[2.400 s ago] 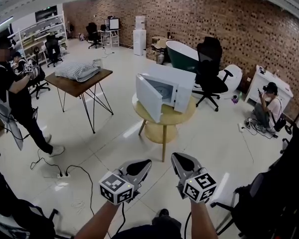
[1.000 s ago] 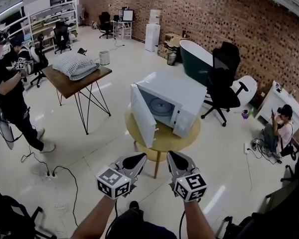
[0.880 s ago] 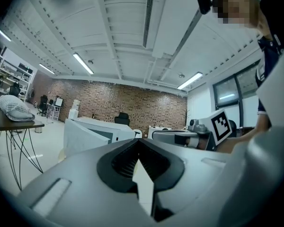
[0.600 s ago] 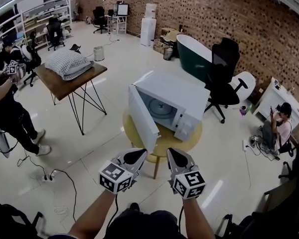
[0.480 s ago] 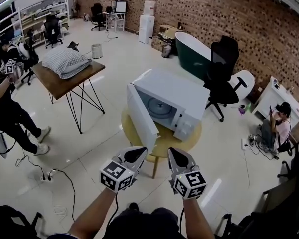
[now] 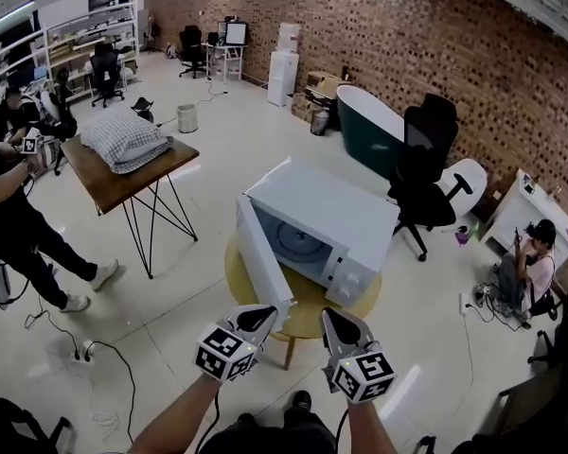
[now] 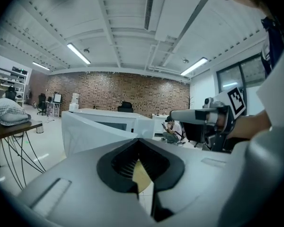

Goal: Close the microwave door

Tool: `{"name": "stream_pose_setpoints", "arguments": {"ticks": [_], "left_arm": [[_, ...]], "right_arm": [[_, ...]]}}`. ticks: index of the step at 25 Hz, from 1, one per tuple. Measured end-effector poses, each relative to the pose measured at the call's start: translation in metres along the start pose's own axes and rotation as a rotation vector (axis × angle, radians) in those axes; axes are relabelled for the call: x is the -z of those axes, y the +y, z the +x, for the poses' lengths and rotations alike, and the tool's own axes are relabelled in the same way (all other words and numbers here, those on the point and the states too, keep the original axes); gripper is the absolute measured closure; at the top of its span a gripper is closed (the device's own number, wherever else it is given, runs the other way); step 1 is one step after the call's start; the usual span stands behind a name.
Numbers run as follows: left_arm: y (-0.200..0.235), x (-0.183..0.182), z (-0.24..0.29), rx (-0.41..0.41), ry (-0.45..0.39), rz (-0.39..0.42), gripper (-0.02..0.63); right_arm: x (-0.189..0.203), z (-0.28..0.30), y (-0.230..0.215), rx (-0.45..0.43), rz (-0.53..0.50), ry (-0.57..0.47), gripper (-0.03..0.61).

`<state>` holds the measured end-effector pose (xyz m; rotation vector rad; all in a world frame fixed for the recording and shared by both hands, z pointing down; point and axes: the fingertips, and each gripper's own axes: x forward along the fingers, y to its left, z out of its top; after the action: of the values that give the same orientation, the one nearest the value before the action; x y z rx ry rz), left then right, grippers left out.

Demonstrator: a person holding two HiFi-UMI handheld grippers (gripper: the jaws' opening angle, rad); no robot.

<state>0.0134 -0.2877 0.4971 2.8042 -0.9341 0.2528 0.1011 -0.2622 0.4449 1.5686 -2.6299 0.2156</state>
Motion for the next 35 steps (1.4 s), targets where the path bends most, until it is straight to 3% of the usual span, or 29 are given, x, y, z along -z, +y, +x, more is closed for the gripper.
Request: {"name": "stream_pose_setpoints", "arguments": {"ticks": [11, 25, 35], "left_arm": [[0.017, 0.009, 0.031, -0.021, 0.052, -0.015, 0.611], [0.007, -0.004, 0.078, -0.005, 0.036, -0.015, 0.611], [0.008, -0.016, 0.130, -0.016, 0.033, -0.013, 0.611]], "right_arm": [[-0.006, 0.015, -0.036, 0.003, 0.014, 0.006, 0.577], [-0.013, 0.020, -0.076, -0.001, -0.003, 0.000, 0.577], [-0.007, 0.008, -0.123, 0.043, 0.020, 0.010, 0.577]]}}
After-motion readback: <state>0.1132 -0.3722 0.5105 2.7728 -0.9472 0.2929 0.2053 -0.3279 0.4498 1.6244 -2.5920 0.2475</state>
